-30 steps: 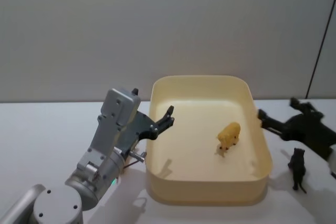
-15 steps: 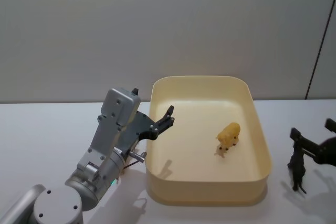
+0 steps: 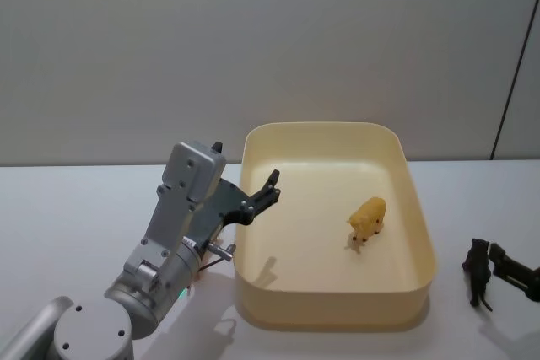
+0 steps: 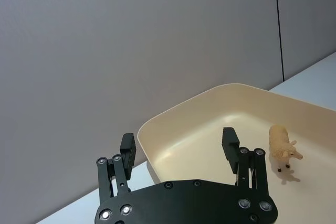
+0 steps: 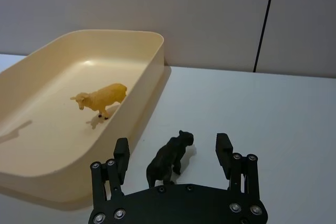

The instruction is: Pick up the toy alternately with two hands and place it into the central storage box.

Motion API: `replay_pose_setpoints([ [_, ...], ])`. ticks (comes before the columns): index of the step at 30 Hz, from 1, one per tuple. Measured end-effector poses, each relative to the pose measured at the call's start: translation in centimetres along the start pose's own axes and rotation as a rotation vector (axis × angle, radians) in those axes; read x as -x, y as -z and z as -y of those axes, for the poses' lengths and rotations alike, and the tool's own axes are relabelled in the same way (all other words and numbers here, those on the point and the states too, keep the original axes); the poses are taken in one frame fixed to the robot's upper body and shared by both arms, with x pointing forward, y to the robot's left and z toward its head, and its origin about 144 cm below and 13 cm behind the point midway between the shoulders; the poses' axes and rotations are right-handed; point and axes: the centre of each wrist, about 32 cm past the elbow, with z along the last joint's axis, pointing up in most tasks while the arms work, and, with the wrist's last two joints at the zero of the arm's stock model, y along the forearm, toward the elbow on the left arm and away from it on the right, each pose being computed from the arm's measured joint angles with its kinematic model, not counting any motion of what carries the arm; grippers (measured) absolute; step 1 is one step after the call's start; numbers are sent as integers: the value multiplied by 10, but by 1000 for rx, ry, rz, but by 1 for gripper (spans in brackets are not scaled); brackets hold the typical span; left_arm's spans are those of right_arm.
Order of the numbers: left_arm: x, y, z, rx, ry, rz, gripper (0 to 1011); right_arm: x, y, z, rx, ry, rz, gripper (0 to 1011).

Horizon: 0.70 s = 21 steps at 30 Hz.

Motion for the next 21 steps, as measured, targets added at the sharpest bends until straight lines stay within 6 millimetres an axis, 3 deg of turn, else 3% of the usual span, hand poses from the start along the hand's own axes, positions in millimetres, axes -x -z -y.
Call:
replay_pose_setpoints([
  [21, 0, 0, 0, 0, 0, 0, 1002, 6, 17, -18, 95, 7, -11, 1001],
])
